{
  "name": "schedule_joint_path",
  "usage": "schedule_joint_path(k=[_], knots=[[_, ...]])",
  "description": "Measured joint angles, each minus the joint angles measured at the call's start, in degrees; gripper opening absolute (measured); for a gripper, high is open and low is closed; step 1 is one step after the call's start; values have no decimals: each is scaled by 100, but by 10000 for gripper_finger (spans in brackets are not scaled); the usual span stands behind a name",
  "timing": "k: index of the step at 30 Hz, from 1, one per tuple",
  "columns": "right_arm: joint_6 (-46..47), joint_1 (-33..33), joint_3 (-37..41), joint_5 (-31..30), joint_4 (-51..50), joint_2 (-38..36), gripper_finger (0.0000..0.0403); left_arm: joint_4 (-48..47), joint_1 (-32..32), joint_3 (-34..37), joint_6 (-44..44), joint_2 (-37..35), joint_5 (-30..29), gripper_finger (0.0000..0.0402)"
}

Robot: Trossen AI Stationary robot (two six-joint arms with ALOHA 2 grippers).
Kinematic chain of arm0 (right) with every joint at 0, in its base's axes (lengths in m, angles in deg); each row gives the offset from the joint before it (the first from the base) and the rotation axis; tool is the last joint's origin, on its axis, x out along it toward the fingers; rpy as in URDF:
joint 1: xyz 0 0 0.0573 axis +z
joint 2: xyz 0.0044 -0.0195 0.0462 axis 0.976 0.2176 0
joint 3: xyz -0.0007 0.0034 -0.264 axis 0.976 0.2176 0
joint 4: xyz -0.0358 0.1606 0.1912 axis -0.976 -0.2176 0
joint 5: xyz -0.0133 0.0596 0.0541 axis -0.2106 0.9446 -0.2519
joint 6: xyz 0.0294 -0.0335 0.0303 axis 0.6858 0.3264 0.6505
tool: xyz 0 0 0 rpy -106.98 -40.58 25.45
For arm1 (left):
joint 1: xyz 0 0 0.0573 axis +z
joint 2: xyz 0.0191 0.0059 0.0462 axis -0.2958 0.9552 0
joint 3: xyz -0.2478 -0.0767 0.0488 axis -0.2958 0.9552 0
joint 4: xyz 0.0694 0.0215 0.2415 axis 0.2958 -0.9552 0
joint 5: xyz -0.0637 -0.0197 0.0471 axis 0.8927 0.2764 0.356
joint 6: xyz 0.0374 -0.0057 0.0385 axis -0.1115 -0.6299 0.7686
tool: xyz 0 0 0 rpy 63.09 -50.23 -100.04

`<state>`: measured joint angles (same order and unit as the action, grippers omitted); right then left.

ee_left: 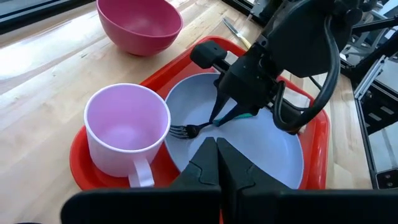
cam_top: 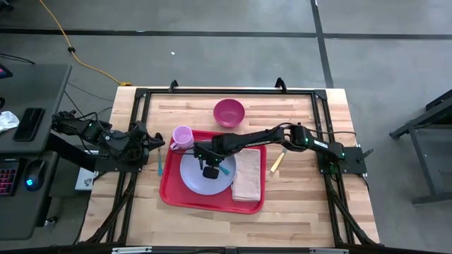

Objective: Set up tray
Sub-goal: Put the blue fork on top of the gray napkin

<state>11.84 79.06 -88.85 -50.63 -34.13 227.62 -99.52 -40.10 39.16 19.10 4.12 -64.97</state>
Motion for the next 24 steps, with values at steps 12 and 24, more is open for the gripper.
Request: schedule_joint_path(k=[12, 24], knots=[[-20, 4, 2, 0, 3, 0, 4, 0, 0, 0, 0, 0, 0, 21], [63, -53, 17, 14, -100, -374, 2, 2, 0, 0, 109, 0, -8, 21]])
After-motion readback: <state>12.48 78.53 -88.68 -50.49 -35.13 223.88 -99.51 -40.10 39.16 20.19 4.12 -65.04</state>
